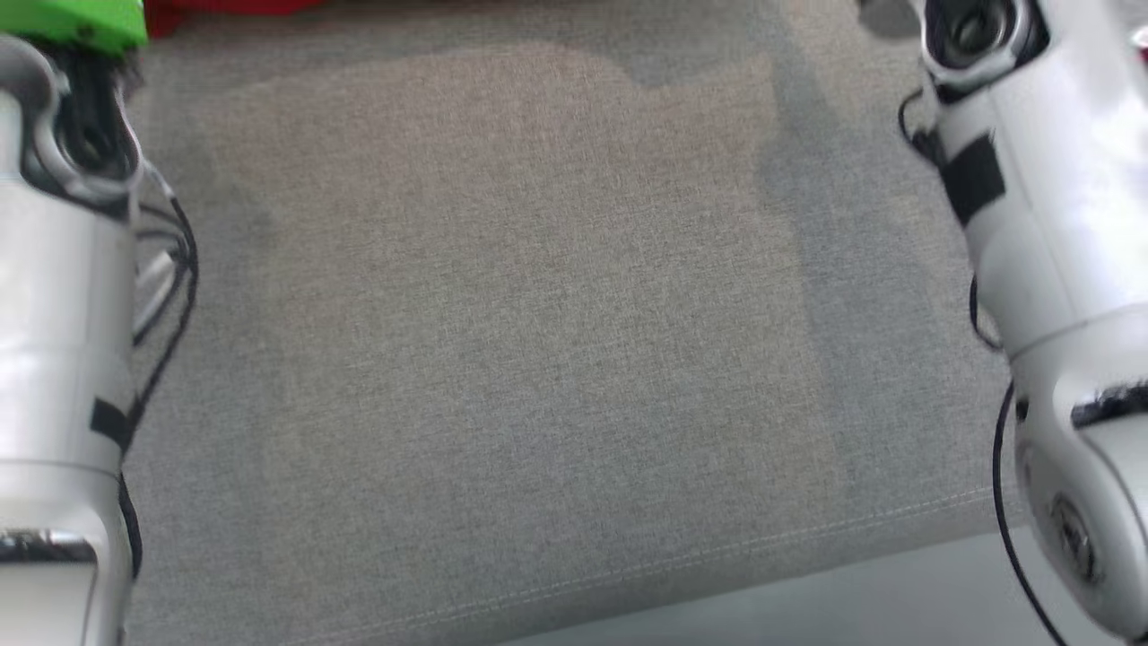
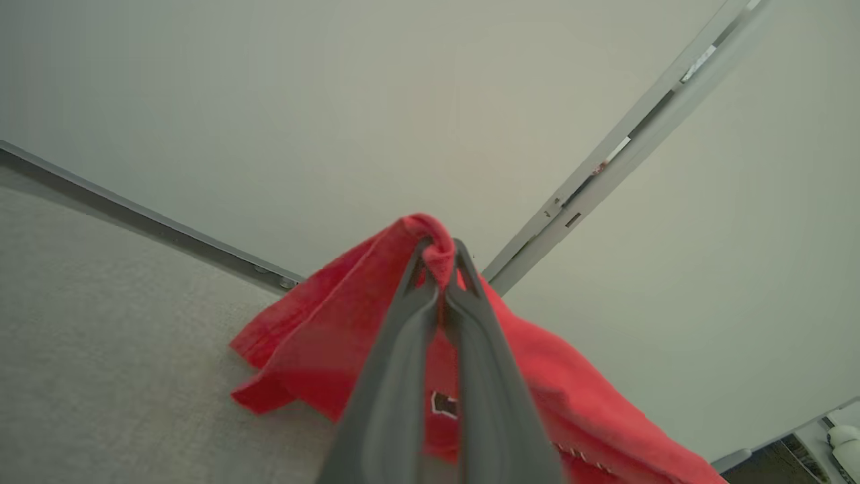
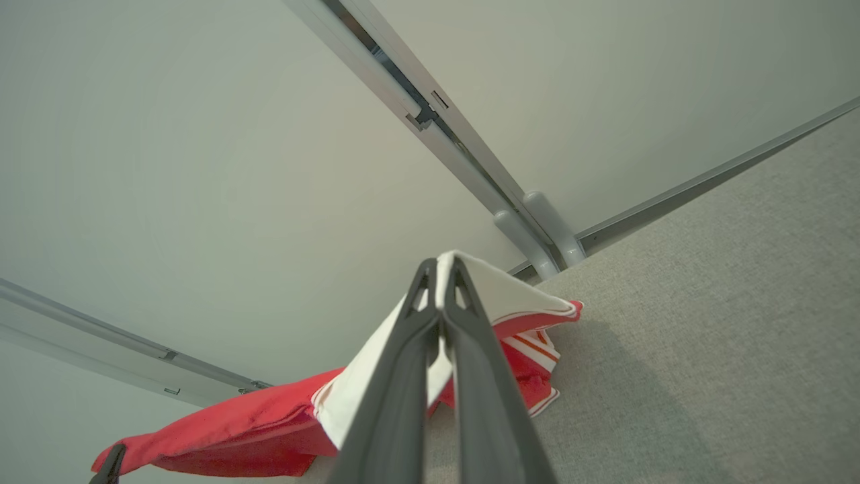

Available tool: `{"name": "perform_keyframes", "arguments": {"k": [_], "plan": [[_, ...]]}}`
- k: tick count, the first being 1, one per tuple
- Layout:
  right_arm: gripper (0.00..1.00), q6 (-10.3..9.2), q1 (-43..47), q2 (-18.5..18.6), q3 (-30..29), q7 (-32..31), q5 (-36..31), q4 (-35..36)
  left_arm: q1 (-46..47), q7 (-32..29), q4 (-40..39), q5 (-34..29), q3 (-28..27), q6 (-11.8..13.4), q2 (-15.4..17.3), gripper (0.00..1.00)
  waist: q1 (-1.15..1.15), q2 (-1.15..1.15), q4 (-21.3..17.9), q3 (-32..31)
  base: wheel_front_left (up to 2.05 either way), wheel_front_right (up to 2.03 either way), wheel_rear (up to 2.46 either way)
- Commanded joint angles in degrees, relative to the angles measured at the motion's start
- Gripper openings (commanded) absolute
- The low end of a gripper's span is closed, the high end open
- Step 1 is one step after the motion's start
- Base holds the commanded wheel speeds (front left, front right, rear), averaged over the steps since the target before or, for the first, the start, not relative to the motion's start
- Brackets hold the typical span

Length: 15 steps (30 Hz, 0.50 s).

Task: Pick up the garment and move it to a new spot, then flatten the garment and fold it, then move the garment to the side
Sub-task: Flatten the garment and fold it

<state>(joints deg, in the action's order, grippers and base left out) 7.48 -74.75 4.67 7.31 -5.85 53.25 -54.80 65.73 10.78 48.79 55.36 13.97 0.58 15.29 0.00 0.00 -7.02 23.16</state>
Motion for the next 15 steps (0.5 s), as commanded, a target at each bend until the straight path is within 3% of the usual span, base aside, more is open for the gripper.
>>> {"name": "perform_keyframes", "arguments": {"k": [1,2,7,15], "plan": [[0.0,0.01,5.7,0.7,-0.2,-1.0,1.4,2.4,-4.8,-0.6,-2.0,0.9,-0.1,0.4,0.2,0.0,0.0,0.0,2.3,-6.2,0.0,0.0,0.0],[0.0,0.01,5.7,0.7,-0.2,-1.0,1.4,2.4,-4.8,-0.6,-2.0,0.9,-0.1,0.4,0.2,0.0,0.0,0.0,2.3,-6.2,0.0,0.0,0.0],[0.0,0.01,25.2,2.7,-2.6,-4.6,4.5,13.6,-22.5,-2.8,-13.6,3.2,-0.3,3.7,0.2,0.0,0.0,0.0,3.7,-10.5,0.0,0.0,0.0],[0.0,0.01,55.6,1.3,-11.0,-13.5,5.8,37.1,-48.4,-5.4,-34.6,5.0,0.9,9.7,0.8,0.0,0.0,0.0,5.2,-13.0,0.0,0.0,0.0]]}}
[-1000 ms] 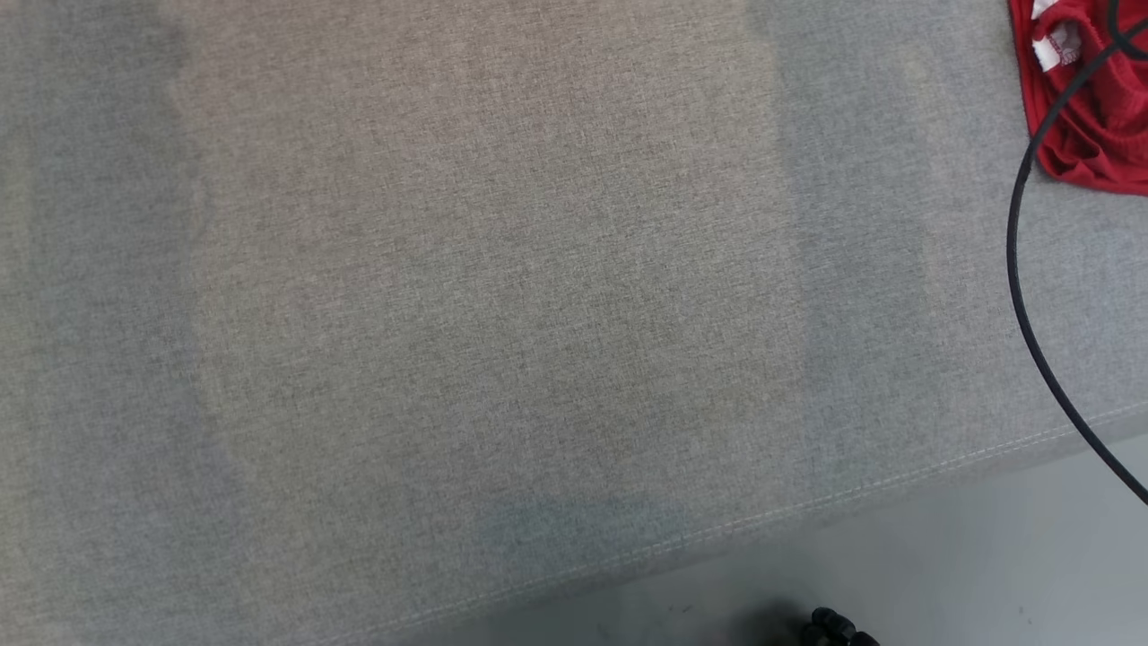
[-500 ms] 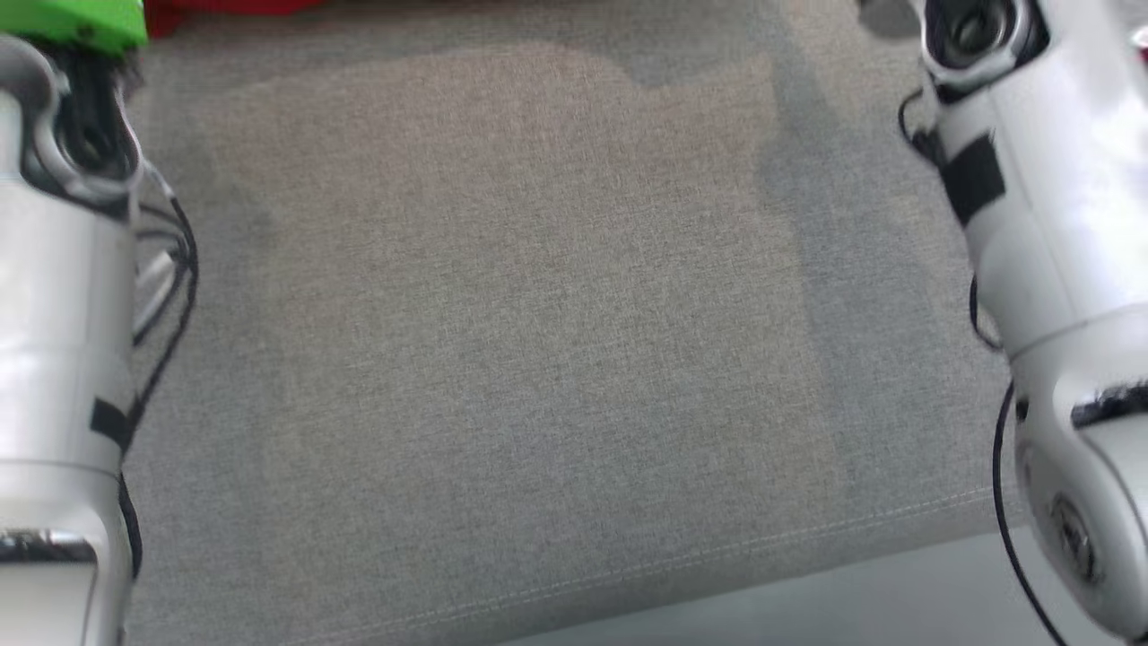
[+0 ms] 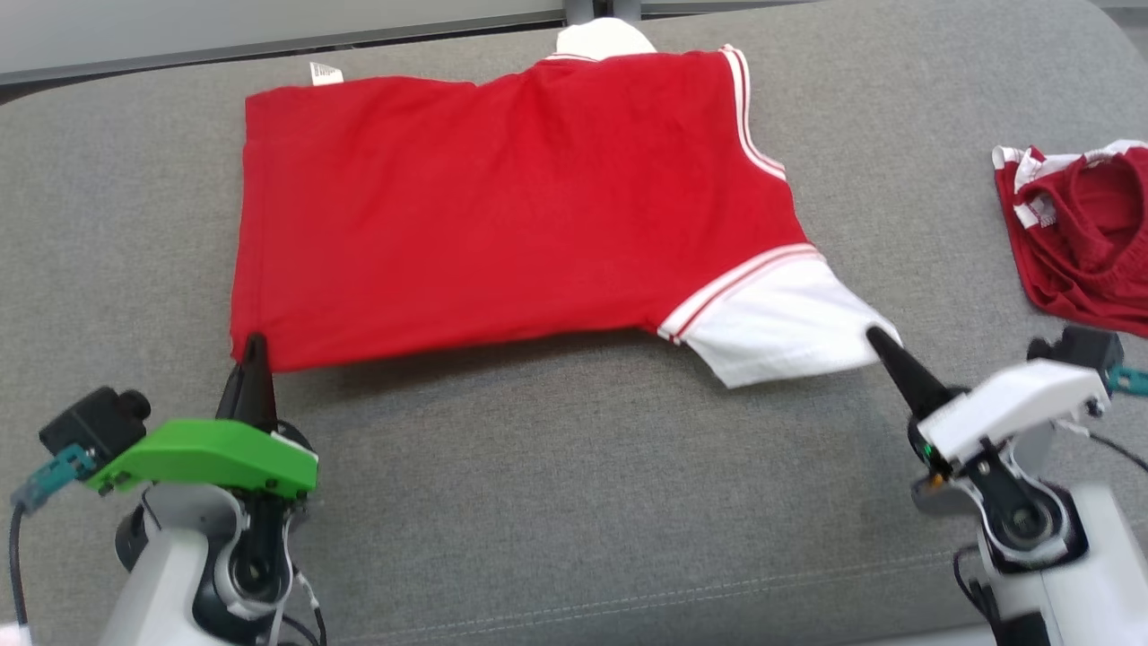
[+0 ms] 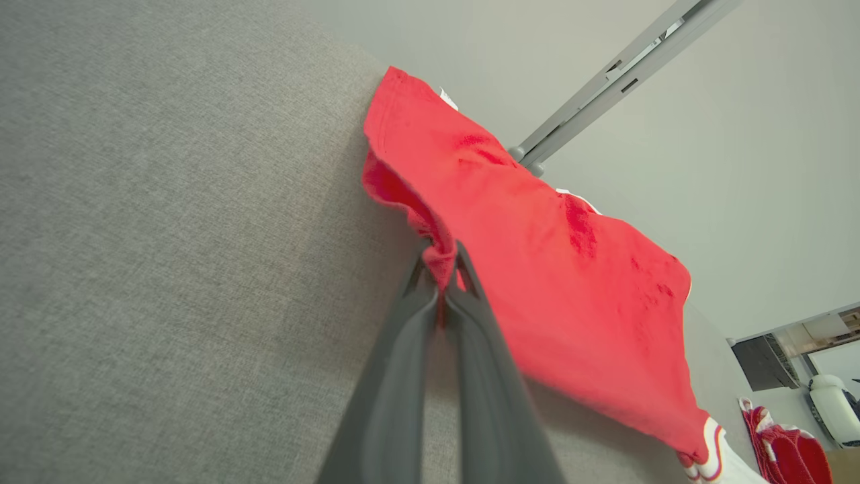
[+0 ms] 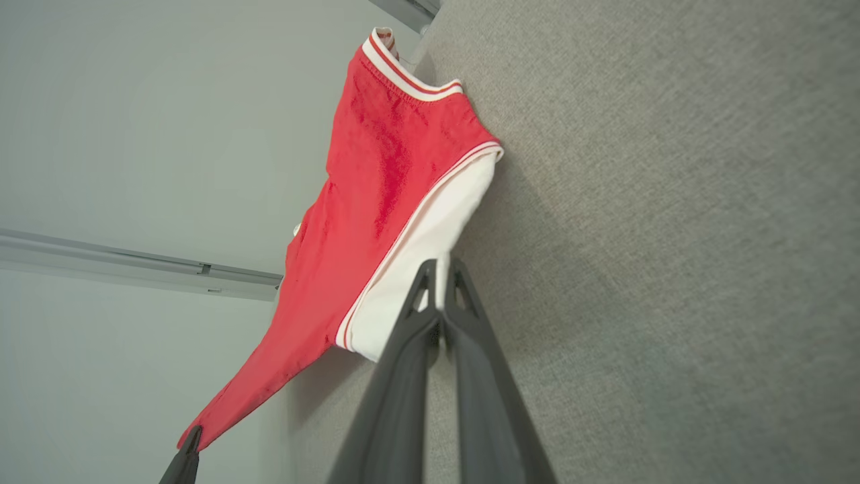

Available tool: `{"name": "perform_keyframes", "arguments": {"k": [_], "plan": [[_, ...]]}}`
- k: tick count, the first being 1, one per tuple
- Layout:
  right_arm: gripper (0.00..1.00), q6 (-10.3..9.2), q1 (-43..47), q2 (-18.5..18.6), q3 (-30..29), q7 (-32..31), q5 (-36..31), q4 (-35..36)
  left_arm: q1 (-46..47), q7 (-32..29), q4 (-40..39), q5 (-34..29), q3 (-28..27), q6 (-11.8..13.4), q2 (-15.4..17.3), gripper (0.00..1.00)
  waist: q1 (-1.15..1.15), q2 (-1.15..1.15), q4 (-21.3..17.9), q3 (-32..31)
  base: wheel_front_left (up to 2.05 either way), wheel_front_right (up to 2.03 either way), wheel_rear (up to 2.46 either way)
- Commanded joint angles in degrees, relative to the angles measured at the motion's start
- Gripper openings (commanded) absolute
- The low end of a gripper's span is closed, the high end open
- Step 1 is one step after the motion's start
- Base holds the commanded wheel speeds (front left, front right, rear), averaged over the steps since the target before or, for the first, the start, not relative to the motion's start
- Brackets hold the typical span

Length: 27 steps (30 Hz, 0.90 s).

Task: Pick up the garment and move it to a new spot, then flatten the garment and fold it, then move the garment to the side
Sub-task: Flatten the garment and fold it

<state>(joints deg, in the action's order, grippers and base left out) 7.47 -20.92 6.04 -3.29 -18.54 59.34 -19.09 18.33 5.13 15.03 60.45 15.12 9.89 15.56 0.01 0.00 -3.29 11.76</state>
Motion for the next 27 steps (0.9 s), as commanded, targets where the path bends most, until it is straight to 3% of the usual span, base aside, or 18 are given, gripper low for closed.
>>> {"name": "perform_keyframes", "arguments": {"k": [1,6,9,18,27], "plan": [[0.0,0.03,5.4,-0.5,-1.8,-2.3,-0.8,4.7,-3.2,0.5,-2.9,0.0,-0.2,1.0,0.6,0.0,-0.01,0.0,1.5,-1.7,0.0,0.0,0.0],[0.0,0.02,20.0,-2.6,-7.8,-9.5,-2.9,18.7,-11.1,1.7,-9.2,-0.6,0.1,2.8,0.8,0.0,-0.01,0.0,1.0,-2.1,0.0,0.0,0.0],[0.0,0.02,25.9,-3.1,-10.3,-12.0,-1.7,23.4,-14.7,2.3,-11.2,-1.3,0.3,3.6,1.6,0.0,-0.01,0.0,0.5,-2.3,0.0,0.0,0.0],[0.0,0.02,34.7,-3.0,-6.6,-9.4,0.9,27.5,-23.3,4.4,-13.8,-2.2,0.7,5.4,2.0,0.0,-0.01,0.0,-0.7,-3.2,0.0,0.0,0.0],[0.0,0.02,35.3,-3.1,-6.0,-9.2,-0.5,28.5,-27.6,4.5,-17.6,-3.5,0.5,10.0,2.6,0.0,-0.01,0.0,0.5,-4.1,0.0,0.0,0.0]]}}
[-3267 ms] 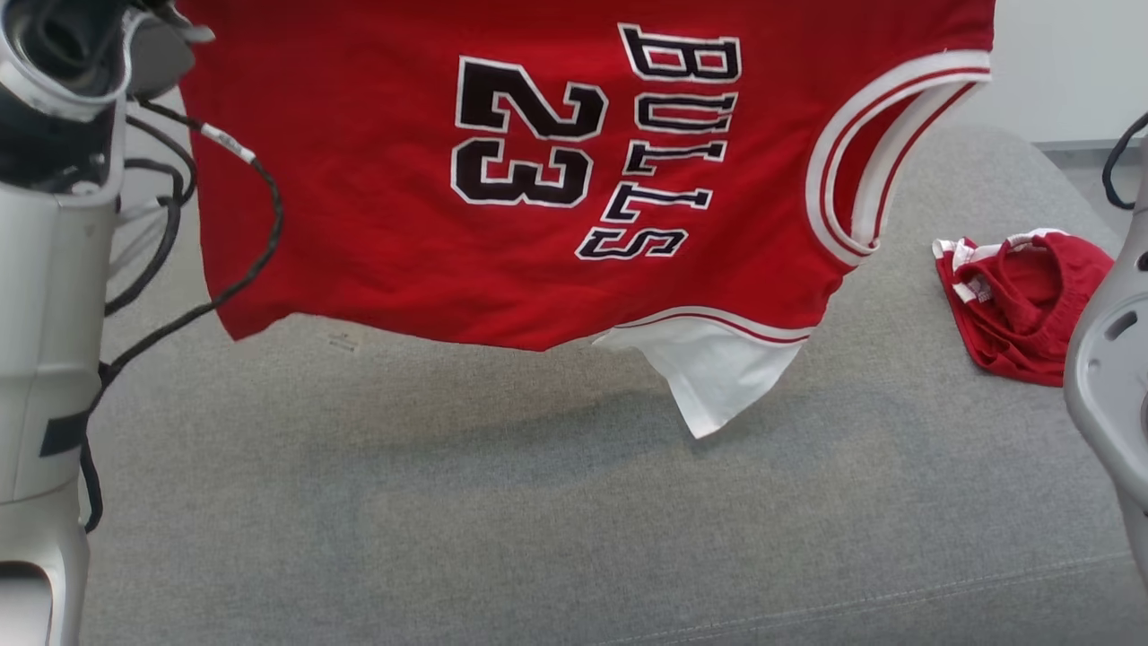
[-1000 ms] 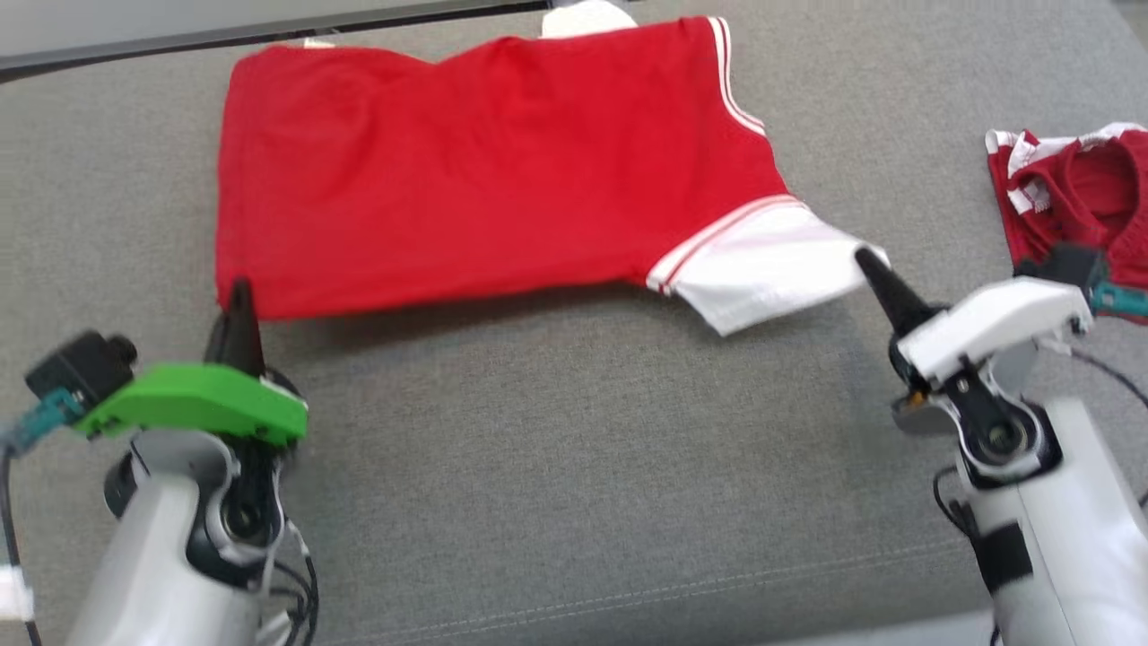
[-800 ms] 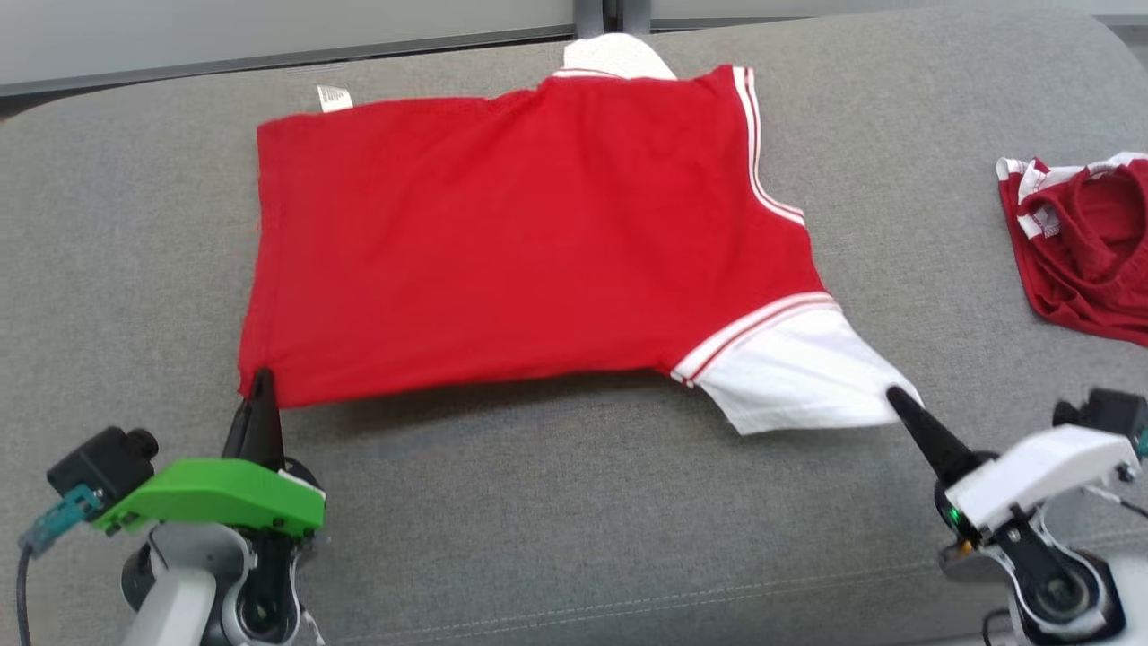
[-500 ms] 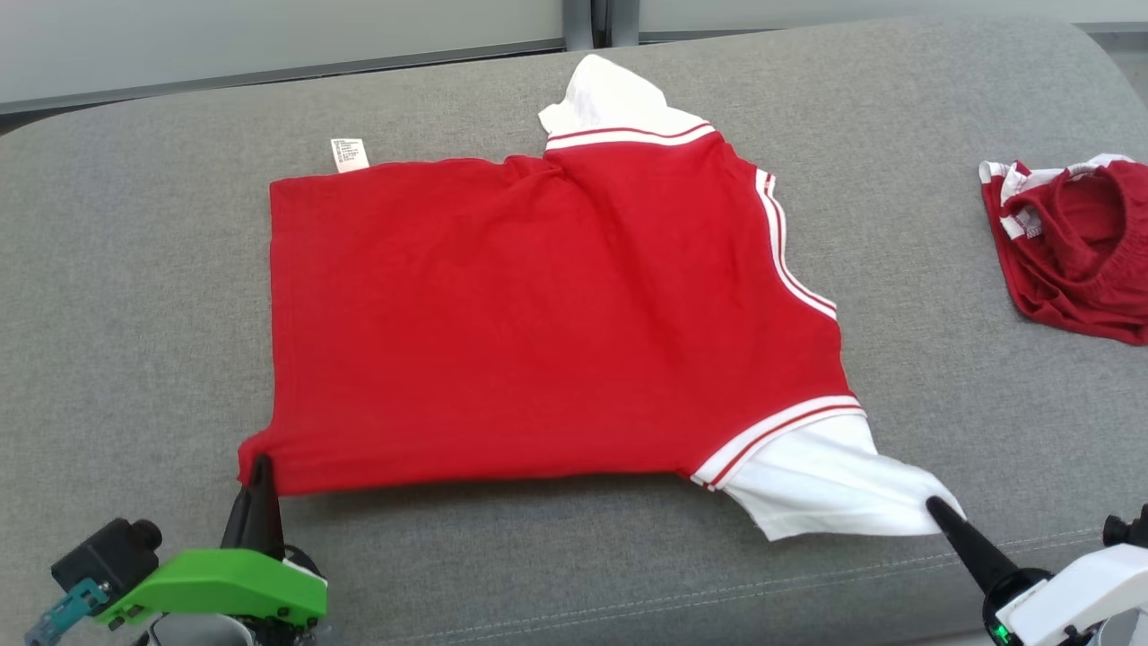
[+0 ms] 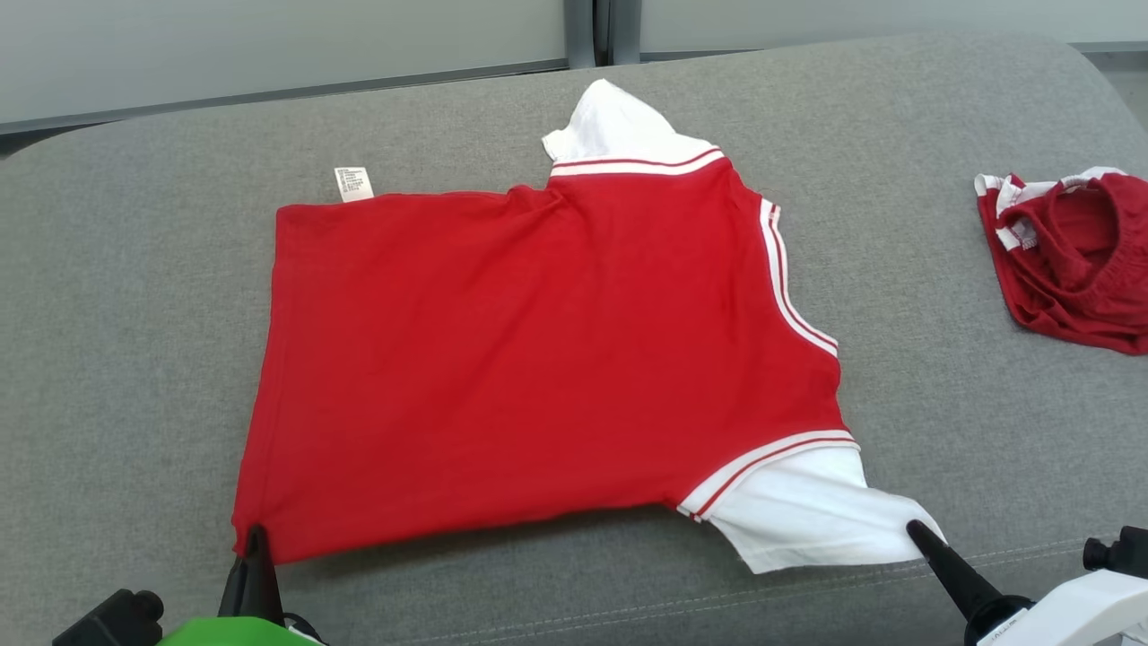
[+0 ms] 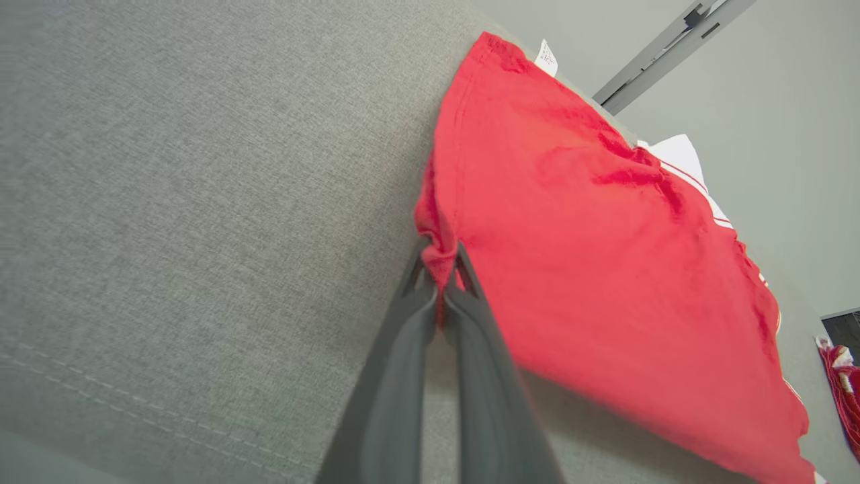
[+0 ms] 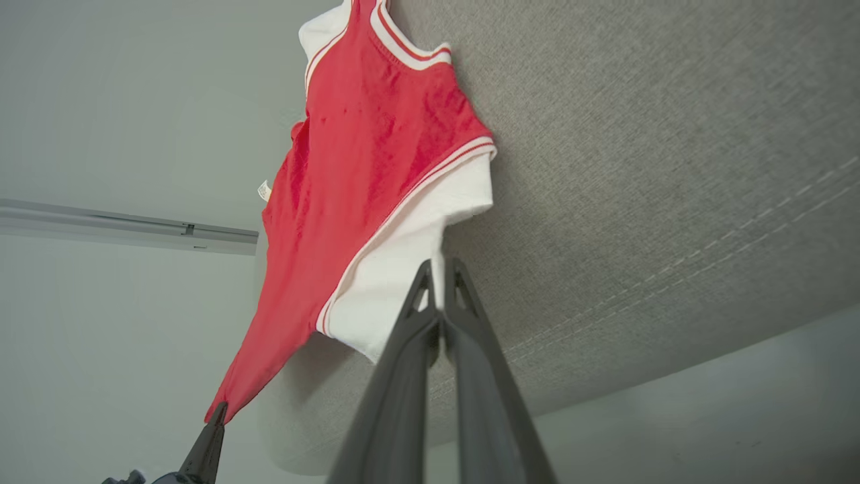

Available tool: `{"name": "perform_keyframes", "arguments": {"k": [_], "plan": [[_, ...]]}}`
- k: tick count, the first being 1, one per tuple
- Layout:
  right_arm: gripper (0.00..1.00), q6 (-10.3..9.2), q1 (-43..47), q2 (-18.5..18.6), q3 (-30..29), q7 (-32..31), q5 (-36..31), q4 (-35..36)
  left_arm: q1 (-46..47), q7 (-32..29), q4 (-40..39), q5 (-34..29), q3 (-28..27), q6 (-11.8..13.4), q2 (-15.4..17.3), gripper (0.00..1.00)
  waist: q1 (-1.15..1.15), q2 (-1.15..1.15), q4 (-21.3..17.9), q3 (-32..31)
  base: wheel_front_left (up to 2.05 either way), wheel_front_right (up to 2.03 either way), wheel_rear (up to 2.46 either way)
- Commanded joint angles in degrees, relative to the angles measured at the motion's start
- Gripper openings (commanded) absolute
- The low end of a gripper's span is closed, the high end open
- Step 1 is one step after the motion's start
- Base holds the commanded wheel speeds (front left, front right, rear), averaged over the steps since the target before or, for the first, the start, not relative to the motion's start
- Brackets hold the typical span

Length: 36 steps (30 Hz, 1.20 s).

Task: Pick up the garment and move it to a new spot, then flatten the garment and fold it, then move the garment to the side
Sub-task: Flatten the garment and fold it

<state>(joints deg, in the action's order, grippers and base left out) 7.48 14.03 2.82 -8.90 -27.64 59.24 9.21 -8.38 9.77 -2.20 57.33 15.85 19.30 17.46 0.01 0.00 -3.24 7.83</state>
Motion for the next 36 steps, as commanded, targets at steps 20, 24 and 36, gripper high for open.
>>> {"name": "perform_keyframes", "arguments": {"k": [20,24,36], "plan": [[0.0,0.01,-6.8,0.2,-0.1,-4.8,-3.0,-5.2,4.5,-16.0,-2.3,6.2,0.1,10.4,1.4,0.0,-0.01,0.0,1.1,-1.0,0.0,0.0,0.0],[0.0,0.01,-10.2,0.2,-1.3,-8.4,-5.2,-6.7,7.0,-22.1,-3.0,8.7,-0.1,14.7,2.4,0.0,-0.01,0.0,1.1,-1.4,0.0,0.0,0.0],[0.0,0.01,-25.1,0.1,-6.1,-20.9,-10.5,-17.7,16.9,-37.3,-6.8,12.8,1.7,32.0,3.9,0.0,-0.01,0.0,1.1,-3.0,0.0,0.0,0.0]]}}
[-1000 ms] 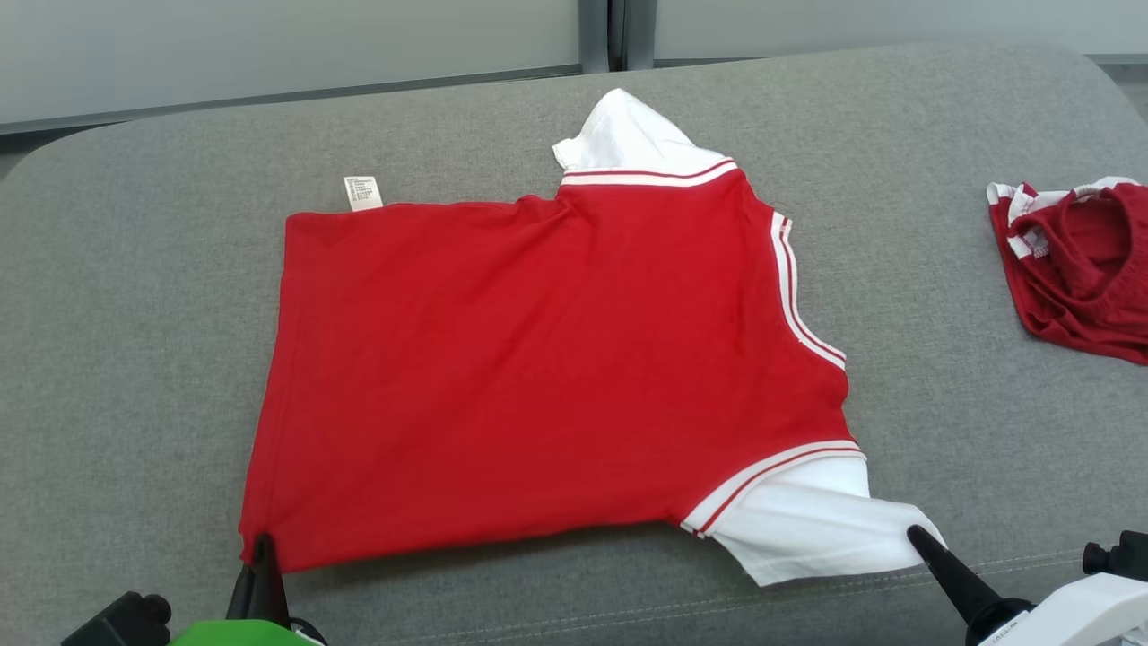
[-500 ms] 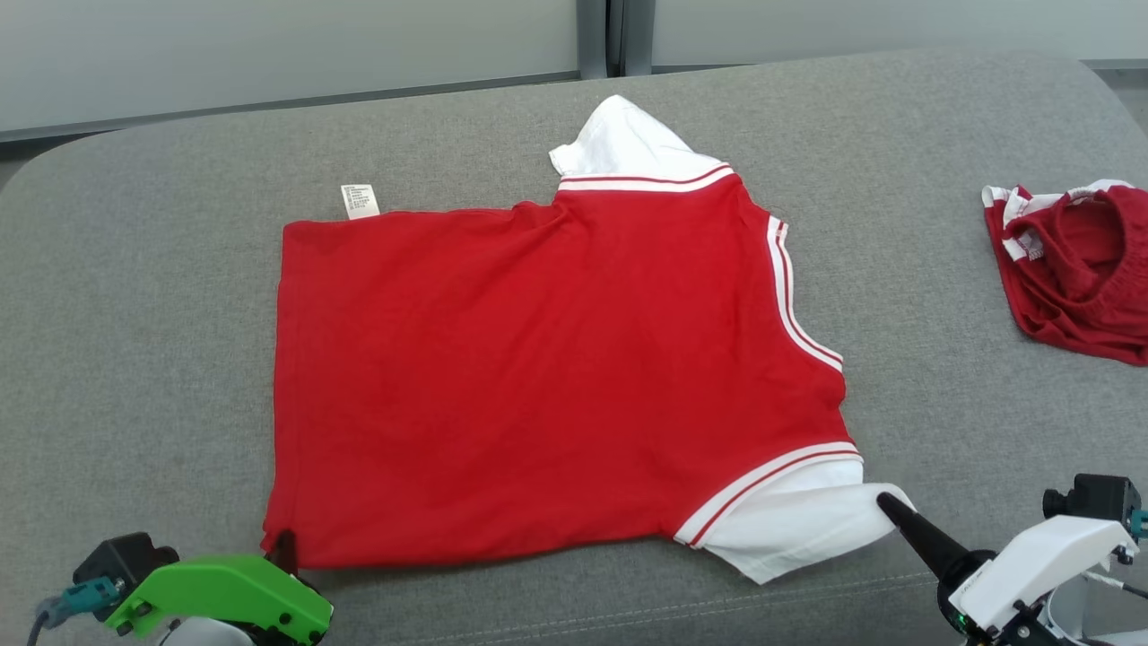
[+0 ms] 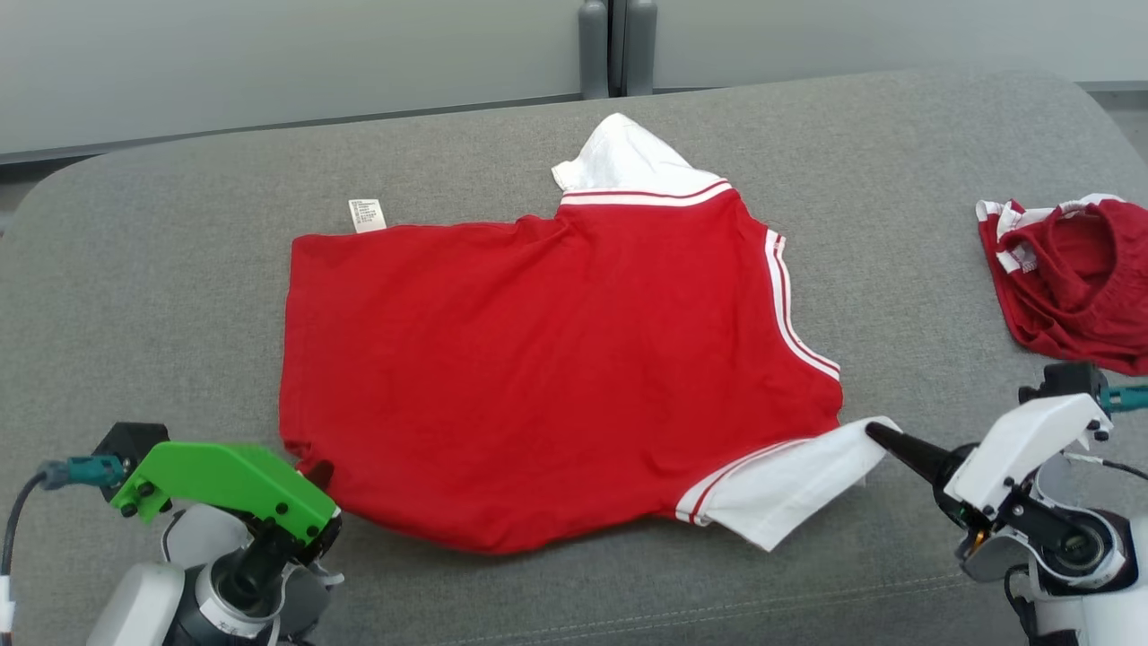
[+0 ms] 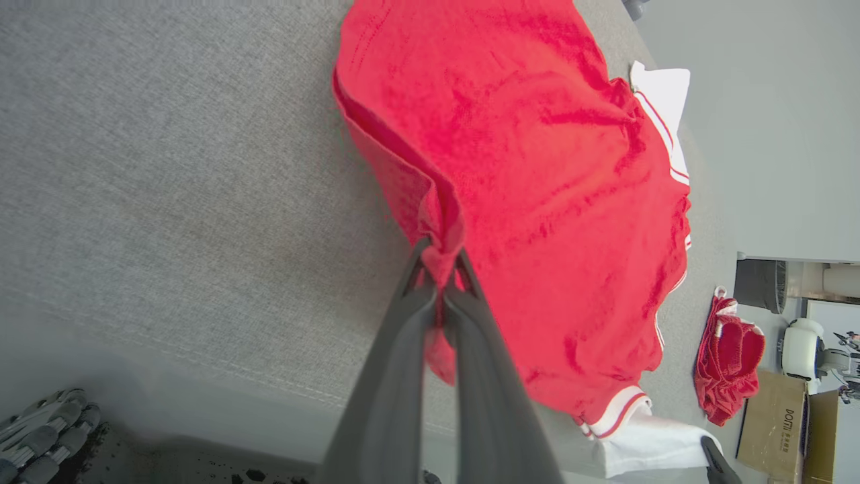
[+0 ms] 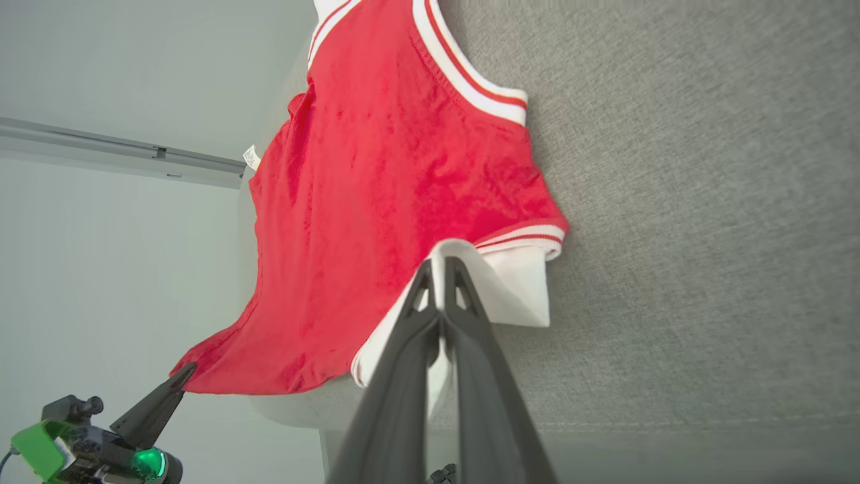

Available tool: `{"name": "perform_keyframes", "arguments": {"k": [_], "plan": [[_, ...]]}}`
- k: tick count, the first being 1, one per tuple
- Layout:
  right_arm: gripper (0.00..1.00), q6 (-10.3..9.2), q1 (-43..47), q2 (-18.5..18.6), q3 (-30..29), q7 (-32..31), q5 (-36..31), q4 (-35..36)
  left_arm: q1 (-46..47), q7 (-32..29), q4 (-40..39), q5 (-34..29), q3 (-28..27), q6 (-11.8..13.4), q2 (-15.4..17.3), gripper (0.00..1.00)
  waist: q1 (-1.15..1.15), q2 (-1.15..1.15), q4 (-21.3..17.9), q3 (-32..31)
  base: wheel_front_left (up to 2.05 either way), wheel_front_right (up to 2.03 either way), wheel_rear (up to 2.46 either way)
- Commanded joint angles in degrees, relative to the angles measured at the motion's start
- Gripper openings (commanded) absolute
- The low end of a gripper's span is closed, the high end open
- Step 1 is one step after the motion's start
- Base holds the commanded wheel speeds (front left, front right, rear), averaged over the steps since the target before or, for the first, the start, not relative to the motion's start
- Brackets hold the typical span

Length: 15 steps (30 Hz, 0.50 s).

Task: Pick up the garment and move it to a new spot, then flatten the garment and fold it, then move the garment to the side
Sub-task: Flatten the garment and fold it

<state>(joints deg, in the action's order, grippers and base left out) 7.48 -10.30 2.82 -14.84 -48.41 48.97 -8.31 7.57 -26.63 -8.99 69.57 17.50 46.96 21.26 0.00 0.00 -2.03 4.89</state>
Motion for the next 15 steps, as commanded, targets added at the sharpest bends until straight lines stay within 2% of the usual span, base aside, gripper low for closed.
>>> {"name": "perform_keyframes", "arguments": {"k": [1,6,15], "plan": [[0.0,0.01,-2.2,0.1,-0.3,-0.5,-0.9,-1.6,1.8,-1.7,0.2,0.8,0.1,5.5,-0.1,0.0,0.0,0.0,-0.1,-0.1,0.0,0.0,0.0],[0.0,0.01,-9.4,0.1,0.1,-1.2,-4.0,-8.6,6.3,-3.7,3.0,0.8,-0.1,10.3,-0.1,0.0,0.0,0.0,-0.6,-0.2,0.0,0.0,0.0],[0.0,0.01,-18.8,0.1,1.8,0.4,-7.7,-17.9,12.0,-3.6,9.6,2.1,-3.1,15.3,-2.5,0.0,0.0,0.0,-1.4,0.7,0.0,0.0,0.0]]}}
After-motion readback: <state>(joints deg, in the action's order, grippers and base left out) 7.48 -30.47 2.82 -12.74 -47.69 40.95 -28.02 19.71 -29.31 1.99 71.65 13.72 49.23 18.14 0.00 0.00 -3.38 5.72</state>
